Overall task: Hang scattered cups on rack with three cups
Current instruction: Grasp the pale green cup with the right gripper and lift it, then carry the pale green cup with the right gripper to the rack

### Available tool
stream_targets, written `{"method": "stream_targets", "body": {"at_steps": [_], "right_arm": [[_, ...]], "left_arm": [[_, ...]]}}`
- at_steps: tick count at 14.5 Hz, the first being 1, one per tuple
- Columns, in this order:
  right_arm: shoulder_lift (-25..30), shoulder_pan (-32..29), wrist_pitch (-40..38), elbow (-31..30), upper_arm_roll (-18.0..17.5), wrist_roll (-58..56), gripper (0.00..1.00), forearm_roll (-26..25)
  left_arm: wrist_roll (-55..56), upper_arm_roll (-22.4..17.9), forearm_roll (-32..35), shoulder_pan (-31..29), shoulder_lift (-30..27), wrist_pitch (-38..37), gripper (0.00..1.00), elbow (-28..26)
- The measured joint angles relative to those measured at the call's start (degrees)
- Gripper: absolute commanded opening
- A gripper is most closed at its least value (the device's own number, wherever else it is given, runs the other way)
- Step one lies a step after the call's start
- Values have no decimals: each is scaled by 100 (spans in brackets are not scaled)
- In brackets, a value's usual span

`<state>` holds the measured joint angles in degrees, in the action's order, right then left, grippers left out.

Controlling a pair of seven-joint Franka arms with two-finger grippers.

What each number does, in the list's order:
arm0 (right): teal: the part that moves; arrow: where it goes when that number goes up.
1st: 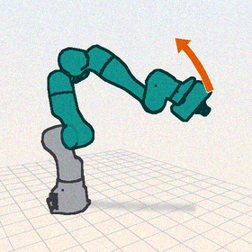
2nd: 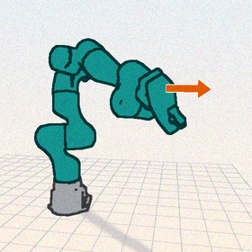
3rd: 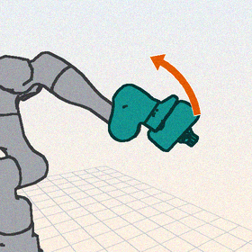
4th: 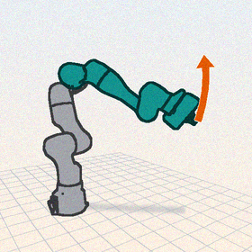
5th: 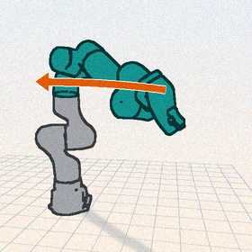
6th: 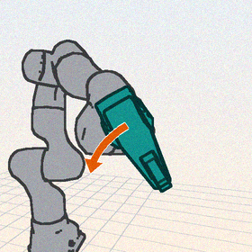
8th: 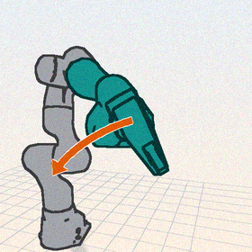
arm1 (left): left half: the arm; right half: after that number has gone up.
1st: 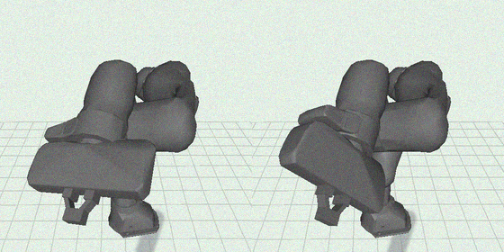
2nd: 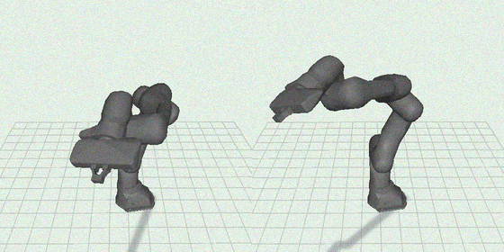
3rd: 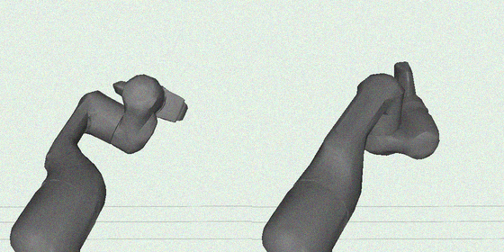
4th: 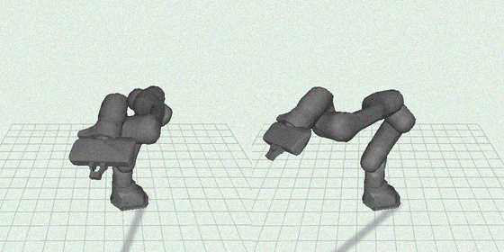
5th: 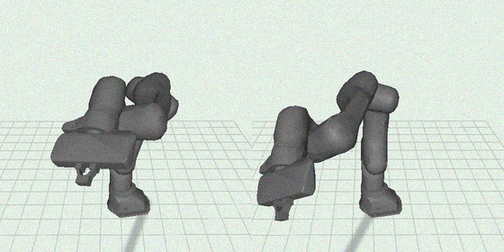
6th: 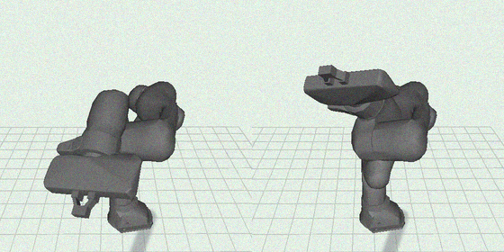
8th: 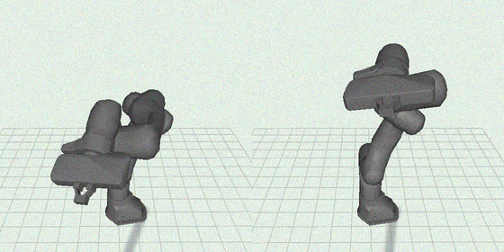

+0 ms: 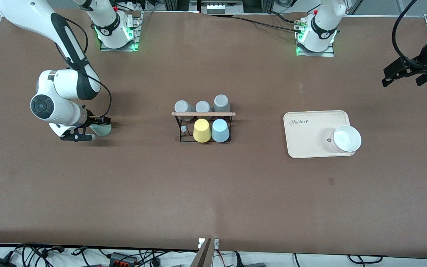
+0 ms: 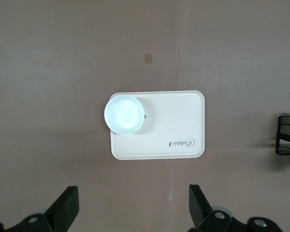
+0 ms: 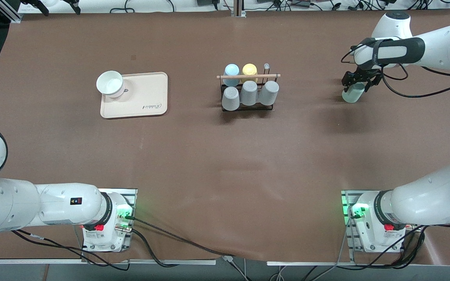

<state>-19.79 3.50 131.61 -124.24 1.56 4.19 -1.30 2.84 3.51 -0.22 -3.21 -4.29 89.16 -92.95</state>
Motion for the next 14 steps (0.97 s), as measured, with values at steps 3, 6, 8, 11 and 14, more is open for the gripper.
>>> {"method": "stream_targets", "body": {"at_steps": [3, 6, 8, 11, 14], "right_arm": [[5, 1, 3, 68, 0, 9, 29, 0], [61, 12, -191, 350, -7, 6, 23, 0], [162, 19, -826, 857, -127, -1, 23, 7], [280, 99, -2116, 2117, -551, 47, 23, 215], [243, 472, -2653, 3061, -680, 594, 23, 598]], "left_arm": [[-1, 1, 0, 1, 78, -85, 100, 214], [-10, 2, 0, 2, 114, -177, 100, 293], [-13, 1, 0, 3, 185, -177, 100, 293], [-61, -2, 0, 0, 307, -172, 100, 308], [-131, -14, 0, -10, 328, -172, 100, 318]]}}
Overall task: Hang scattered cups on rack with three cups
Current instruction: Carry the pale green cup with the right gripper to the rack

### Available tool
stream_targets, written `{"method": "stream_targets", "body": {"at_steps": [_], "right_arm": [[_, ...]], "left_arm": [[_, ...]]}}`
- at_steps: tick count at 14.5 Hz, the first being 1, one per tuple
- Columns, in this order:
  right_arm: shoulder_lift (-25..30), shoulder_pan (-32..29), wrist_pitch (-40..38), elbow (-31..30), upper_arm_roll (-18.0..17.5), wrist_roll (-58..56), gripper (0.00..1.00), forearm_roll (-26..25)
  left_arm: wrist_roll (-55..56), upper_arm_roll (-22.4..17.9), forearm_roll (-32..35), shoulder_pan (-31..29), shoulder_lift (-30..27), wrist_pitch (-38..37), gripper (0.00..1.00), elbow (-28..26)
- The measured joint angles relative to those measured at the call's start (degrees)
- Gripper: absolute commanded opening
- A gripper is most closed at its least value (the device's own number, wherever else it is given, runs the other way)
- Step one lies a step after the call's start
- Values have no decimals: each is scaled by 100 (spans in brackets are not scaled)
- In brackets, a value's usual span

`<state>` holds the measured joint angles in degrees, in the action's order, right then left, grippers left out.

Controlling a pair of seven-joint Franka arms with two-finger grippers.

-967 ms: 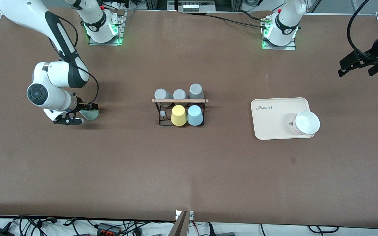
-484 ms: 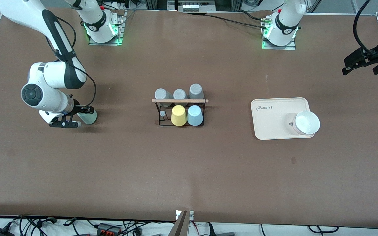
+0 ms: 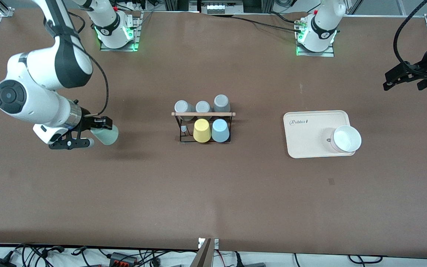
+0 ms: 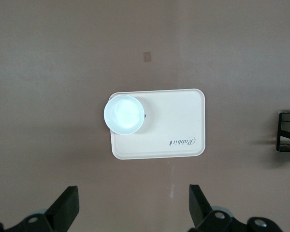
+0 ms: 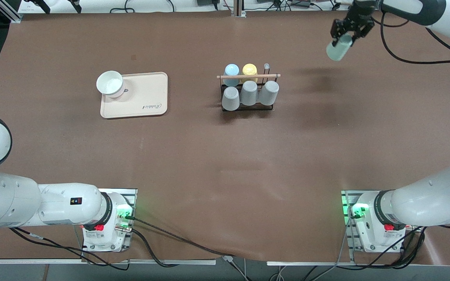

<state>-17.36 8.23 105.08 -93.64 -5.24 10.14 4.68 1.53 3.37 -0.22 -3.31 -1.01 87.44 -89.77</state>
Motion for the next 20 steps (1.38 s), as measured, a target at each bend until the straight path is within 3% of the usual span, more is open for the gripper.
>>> {"method": "stream_targets", "body": {"at_steps": [6, 10, 20], "right_arm": [[-634, 1171, -167, 929, -20, 2045, 23, 48], [-1160, 1626, -160, 1574, -20, 3083, 23, 48], [-1721, 2120, -140, 1794, -19, 4307, 23, 48]], "left_arm": [[-22, -7, -2, -25, 0, 0, 100, 12], [-29, -9, -2, -53, 0, 6, 100, 13], [-47, -9, -3, -79, 0, 6, 100, 16]]}}
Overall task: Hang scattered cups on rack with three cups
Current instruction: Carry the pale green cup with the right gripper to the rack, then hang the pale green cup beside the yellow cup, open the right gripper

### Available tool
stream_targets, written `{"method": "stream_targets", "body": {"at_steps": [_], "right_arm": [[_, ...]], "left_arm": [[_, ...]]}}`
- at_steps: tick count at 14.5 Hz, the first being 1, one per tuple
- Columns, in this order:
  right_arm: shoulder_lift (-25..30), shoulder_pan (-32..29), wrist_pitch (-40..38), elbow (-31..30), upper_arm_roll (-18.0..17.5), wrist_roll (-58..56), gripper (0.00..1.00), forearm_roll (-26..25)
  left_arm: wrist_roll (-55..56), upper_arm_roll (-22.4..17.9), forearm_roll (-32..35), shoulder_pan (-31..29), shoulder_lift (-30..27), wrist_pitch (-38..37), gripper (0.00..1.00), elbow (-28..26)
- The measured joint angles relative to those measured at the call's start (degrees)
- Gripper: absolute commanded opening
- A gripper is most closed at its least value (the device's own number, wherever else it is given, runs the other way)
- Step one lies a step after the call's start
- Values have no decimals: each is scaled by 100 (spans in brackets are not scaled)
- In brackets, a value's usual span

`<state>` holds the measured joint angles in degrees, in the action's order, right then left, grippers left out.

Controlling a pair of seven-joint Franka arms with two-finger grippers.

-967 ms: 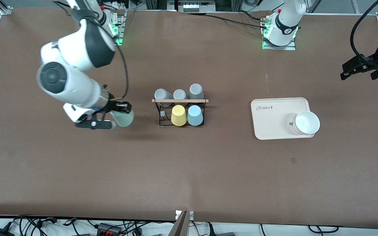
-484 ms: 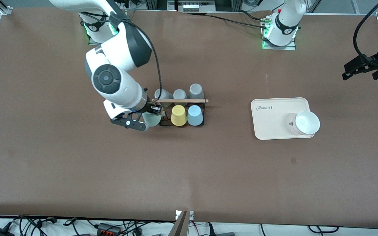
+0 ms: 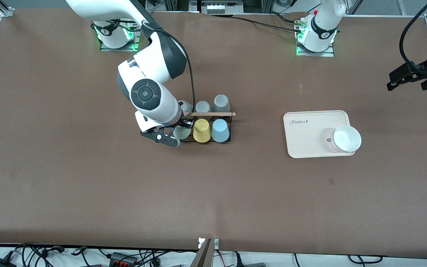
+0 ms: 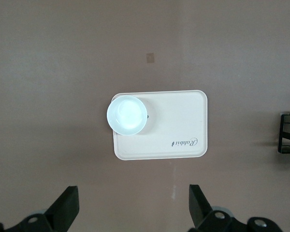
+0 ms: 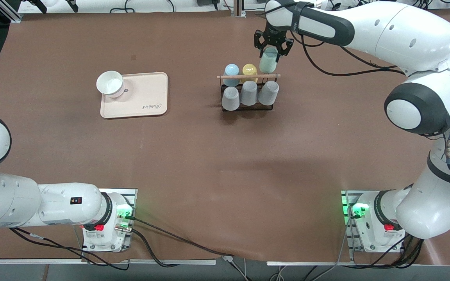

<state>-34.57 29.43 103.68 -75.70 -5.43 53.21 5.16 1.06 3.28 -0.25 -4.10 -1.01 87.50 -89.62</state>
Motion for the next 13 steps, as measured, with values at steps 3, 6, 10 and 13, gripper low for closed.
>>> {"method": "stream_targets", "body": {"at_steps": [3, 6, 10, 13], "right_arm": [[-102, 19, 37, 5, 2, 47, 23, 0], [-242, 18, 72, 7, 8, 54, 23, 0], [-398, 18, 94, 9, 13, 58, 23, 7], [-474, 18, 95, 10, 13, 61, 23, 96]], "left_arm": [[0, 0, -2, 0, 0, 0, 100, 0], [0, 1, -3, 0, 0, 0, 100, 0], [0, 24, -3, 4, 0, 0, 100, 0], [0, 38, -3, 6, 0, 0, 100, 0]]}}
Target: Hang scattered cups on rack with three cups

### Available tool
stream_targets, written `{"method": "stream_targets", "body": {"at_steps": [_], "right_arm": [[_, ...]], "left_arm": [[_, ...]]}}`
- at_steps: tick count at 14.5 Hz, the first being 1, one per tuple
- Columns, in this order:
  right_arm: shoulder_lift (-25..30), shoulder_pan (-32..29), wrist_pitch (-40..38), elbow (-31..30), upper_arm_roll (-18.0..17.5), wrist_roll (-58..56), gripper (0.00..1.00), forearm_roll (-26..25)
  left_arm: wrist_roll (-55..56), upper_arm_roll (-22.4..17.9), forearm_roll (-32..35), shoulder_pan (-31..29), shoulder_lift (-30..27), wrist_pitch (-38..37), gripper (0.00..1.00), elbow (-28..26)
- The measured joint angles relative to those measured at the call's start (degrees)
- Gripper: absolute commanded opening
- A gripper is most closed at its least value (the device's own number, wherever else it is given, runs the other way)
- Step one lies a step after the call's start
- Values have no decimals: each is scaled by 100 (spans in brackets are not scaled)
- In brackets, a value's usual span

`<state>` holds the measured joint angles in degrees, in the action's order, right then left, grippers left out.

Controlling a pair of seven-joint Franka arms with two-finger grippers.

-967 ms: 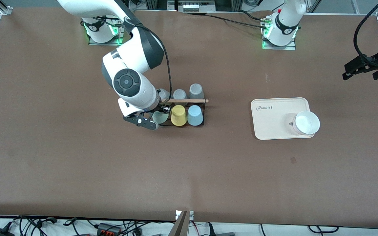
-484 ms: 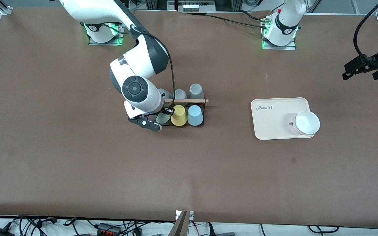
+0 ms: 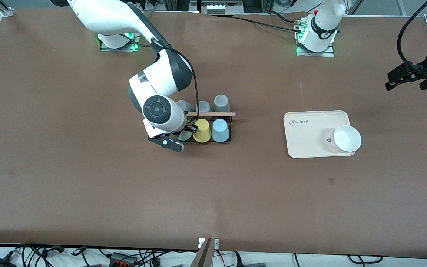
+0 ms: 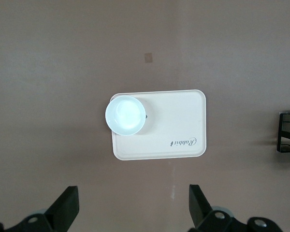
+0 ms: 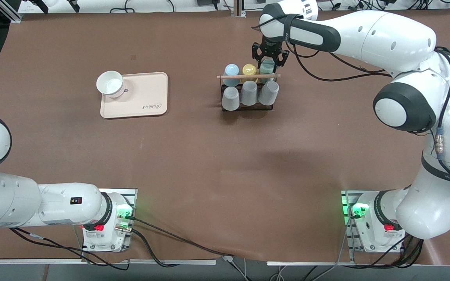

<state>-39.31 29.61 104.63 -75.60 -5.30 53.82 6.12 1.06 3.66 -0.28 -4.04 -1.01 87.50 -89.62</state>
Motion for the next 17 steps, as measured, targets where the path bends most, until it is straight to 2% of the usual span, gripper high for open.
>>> {"method": "stream_targets", "body": {"at_steps": [2, 3, 5, 9, 12, 17], "right_arm": [[-39, 0, 1, 0, 0, 5, 24, 72], [-53, 0, 1, 0, 1, 8, 29, 99], [-78, -1, 1, 0, 5, 15, 100, 124], [-82, -13, 5, 62, 17, 188, 100, 130], [-25, -19, -62, 373, 65, 247, 100, 130], [108, -345, -695, 994, 181, 224, 100, 127]], "left_arm": [[0, 1, 0, 0, 1, 0, 100, 0], [0, 1, 0, 0, 2, 0, 100, 0], [0, 1, 0, 0, 4, 0, 100, 0], [0, 1, 0, 0, 10, 0, 100, 0], [0, 2, 0, 0, 14, 0, 100, 0], [0, 2, 0, 0, 15, 0, 100, 0]]}}
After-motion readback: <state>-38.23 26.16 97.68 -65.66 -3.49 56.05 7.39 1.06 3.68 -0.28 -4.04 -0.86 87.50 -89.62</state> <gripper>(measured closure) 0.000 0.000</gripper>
